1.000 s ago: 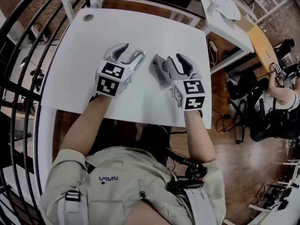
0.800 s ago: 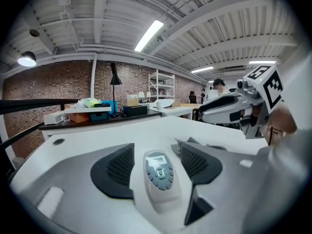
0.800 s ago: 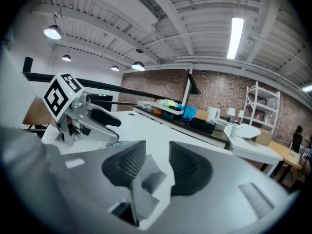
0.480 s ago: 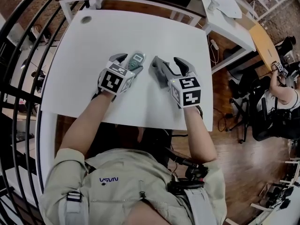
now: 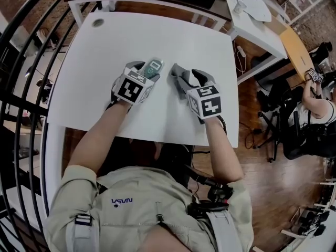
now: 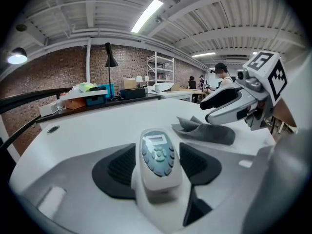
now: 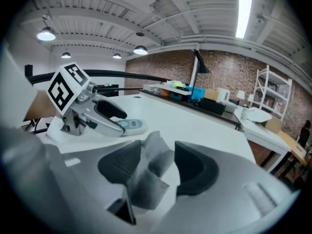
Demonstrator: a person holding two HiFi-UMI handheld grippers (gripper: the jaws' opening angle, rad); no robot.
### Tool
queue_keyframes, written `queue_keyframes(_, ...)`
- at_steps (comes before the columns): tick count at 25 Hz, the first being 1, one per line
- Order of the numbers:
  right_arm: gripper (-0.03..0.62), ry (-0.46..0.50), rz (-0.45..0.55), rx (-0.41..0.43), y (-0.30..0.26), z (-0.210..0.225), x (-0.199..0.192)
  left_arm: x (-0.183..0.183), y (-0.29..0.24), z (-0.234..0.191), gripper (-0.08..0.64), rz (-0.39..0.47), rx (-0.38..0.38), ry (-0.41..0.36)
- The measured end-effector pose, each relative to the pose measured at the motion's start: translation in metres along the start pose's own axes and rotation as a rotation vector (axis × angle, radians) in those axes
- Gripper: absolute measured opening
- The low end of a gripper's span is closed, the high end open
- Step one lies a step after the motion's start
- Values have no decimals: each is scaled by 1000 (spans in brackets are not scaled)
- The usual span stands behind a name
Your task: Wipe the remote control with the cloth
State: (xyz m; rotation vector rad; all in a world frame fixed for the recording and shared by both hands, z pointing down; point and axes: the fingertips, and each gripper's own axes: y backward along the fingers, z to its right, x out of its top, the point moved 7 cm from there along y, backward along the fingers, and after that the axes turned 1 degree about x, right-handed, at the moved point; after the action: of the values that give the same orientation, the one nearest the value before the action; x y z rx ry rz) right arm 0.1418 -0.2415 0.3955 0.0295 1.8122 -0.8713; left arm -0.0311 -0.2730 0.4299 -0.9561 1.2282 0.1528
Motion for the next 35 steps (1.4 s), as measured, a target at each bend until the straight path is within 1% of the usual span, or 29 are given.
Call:
queue_keyframes(1,219,2,-6,3,0,-1,-2,0,1,-1,230,-1,5,0)
queue_keyframes(2,219,4,-11,6,0,-2,-3,0,1,-1,224,-1,7,3)
queue_keyframes(9,219,13,-65,37,-3,-6,-13,0,3,0,222,-2,12,25)
queue_keyframes(10,219,15,-74,42,-3,-7,-14,0,4,0,233,-1,13,32)
queue_keyframes(14,219,28,-109,65,-6,-12,-19,-1,8,3,235,2,12,48)
queue_keyframes(17,218,41,-136,87,-10,-18,-23,0,10,6,233,7,15,37)
queue_keyframes(20,192,53,-153,96,-13,-21,-25,2,13,7,234,12,22,22)
queue_keyframes(24,192,56,-153,95,-12,-22,-26,-2,9,5,235,-12,20,14)
queue_keyframes(27,192,56,-157,92,-12,-23,-27,-4,8,5,235,-13,22,5)
queue_keyframes(30,192,61,-155,96,-12,-23,-26,-4,6,7,226,-22,8,-6)
queue_keyframes(33,192,63,-157,98,-13,-23,-26,-6,3,9,256,-38,1,-20)
queue_keyframes(35,182,64,-161,99,-13,-23,-26,-5,2,9,258,-46,3,-24)
